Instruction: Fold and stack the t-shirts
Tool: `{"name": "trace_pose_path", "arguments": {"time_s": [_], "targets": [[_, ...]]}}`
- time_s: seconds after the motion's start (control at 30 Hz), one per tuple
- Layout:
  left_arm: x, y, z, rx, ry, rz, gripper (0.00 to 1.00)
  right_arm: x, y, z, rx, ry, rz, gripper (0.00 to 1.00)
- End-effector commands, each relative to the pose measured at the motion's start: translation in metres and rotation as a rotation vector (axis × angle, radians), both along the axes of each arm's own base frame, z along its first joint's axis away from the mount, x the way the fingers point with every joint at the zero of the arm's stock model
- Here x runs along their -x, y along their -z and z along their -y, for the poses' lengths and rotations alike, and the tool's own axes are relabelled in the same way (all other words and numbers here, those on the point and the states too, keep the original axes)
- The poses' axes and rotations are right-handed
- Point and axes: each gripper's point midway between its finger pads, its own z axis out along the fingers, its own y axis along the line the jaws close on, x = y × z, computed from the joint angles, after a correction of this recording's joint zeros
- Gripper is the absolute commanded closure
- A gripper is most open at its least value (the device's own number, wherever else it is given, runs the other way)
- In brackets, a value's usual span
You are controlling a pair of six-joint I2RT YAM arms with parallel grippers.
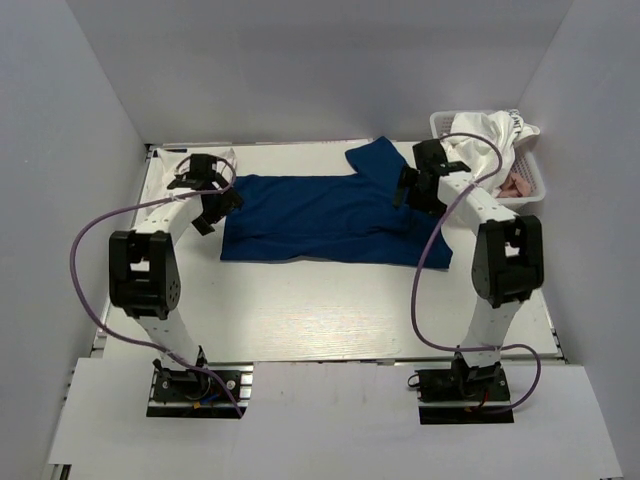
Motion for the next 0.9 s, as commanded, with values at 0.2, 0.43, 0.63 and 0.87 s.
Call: {"name": "trace_pose_path", "arguments": {"time_s": [0.2,0.43,0.63,0.87], "targets": [[0.031,-0.038,0.006,-0.003,0.106,0.111,0.00,0.053,0.003,-0.035,-0.214,-0.160,0.020,0.10],[0.049,-0.048,-0.005,-0.037,0.086,0.138,0.00,0.038,0.031,-0.051,-0.289,-0.133,-0.027,0.10],[0.052,-0.063,-0.010,-0.060,0.068,0.179,0.00,0.022,0.027,-0.064,-0.333,-0.101,0.010,0.10],[0.051,-0.077,-0.022,-0.120,0.038,0.201,0.00,-0.052,-0.006,-0.105,-0.459,-0.167,0.210,0.10]]}}
